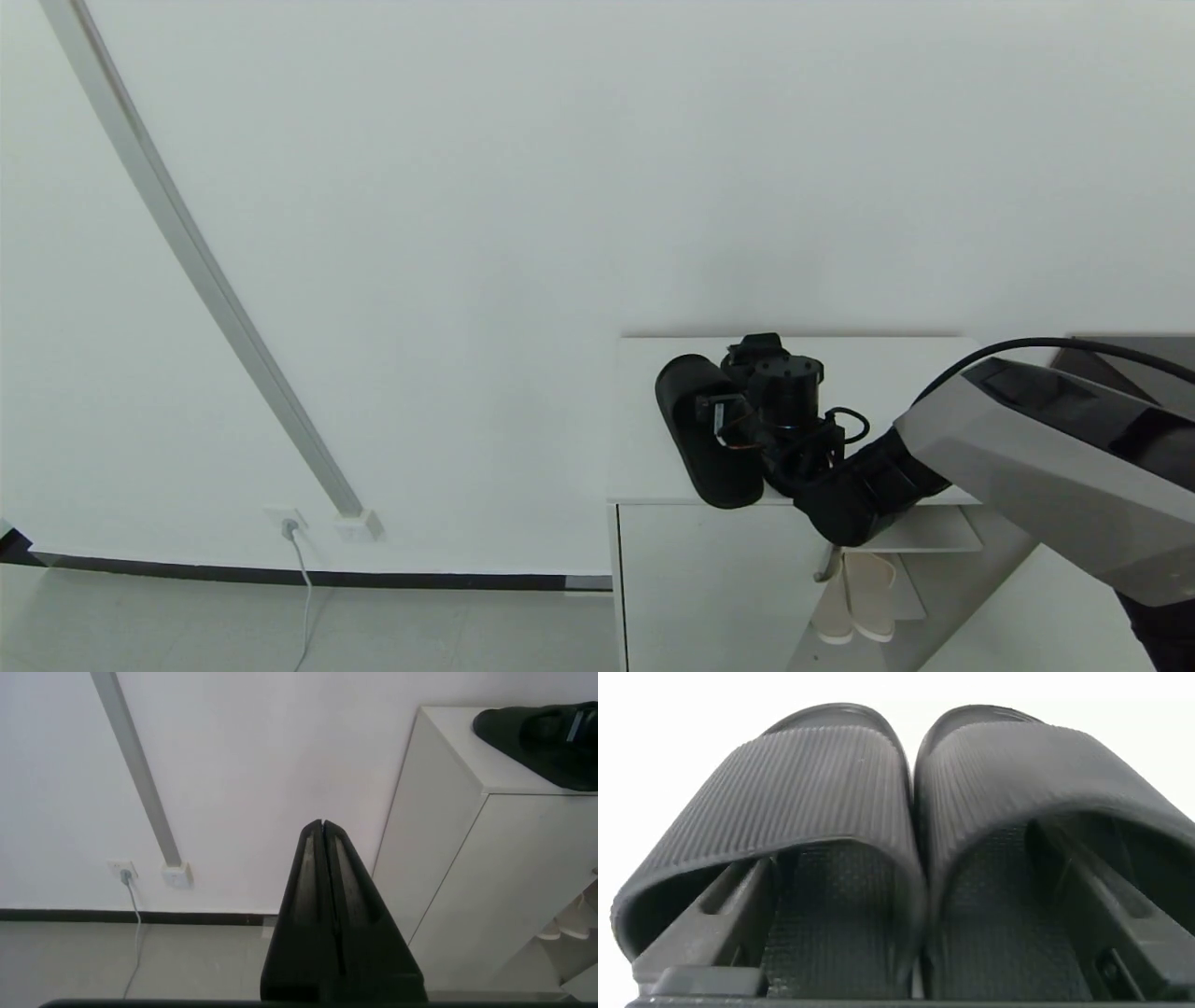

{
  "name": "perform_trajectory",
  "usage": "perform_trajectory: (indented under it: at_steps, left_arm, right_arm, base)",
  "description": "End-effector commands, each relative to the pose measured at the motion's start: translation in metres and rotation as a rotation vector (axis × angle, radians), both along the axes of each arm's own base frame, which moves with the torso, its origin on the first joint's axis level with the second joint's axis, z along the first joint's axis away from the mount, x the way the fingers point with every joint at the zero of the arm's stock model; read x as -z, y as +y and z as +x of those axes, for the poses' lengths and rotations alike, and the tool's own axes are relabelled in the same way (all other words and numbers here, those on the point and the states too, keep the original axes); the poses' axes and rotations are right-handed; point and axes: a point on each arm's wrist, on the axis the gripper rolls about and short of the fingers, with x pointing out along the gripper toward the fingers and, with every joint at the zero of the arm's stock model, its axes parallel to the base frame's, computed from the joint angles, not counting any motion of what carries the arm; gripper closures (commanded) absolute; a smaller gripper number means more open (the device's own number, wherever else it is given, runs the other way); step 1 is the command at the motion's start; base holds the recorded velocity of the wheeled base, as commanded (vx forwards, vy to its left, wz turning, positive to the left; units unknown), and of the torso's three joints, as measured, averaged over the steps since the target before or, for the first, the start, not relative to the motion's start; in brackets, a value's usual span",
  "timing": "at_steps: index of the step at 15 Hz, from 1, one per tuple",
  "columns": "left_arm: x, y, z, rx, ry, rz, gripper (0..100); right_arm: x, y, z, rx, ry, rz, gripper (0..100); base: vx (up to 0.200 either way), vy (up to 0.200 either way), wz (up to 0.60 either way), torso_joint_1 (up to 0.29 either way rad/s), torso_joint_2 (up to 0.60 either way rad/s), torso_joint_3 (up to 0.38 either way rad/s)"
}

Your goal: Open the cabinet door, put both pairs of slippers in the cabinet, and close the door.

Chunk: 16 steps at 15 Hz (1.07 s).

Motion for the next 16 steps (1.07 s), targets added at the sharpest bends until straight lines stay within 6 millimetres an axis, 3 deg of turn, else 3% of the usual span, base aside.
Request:
perform_trajectory:
  at_steps: [1, 4, 9, 13, 16]
  left_arm:
    - [0.0, 0.0, 0.0, -0.001, 0.0, 0.0, 100]
    - [0.0, 0.0, 0.0, -0.002, 0.0, -0.002, 100]
    - [0.0, 0.0, 0.0, -0.002, 0.0, -0.002, 100]
    - [0.0, 0.0, 0.0, -0.004, 0.0, 0.0, 100]
    - [0.0, 0.0, 0.0, -0.004, 0.0, 0.0, 100]
  right_arm:
    - [0.004, -0.001, 0.003, 0.004, 0.003, -0.005, 100]
    - [-0.006, -0.002, 0.001, 0.007, -0.017, 0.005, 100]
    - [-0.025, -0.002, -0.02, -0.019, -0.022, 0.008, 100]
    - [-0.038, 0.016, -0.065, -0.116, -0.004, -0.002, 100]
    - [-0.052, 0.018, -0.096, -0.214, 0.0, 0.003, 100]
  base:
    - [0.0, 0.0, 0.0, 0.0, 0.0, 0.0]
    - [0.0, 0.0, 0.0, 0.0, 0.0, 0.0]
    - [0.0, 0.0, 0.0, 0.0, 0.0, 0.0]
    - [0.0, 0.0, 0.0, 0.0, 0.0, 0.0]
    - [0.0, 0.0, 0.0, 0.0, 0.0, 0.0]
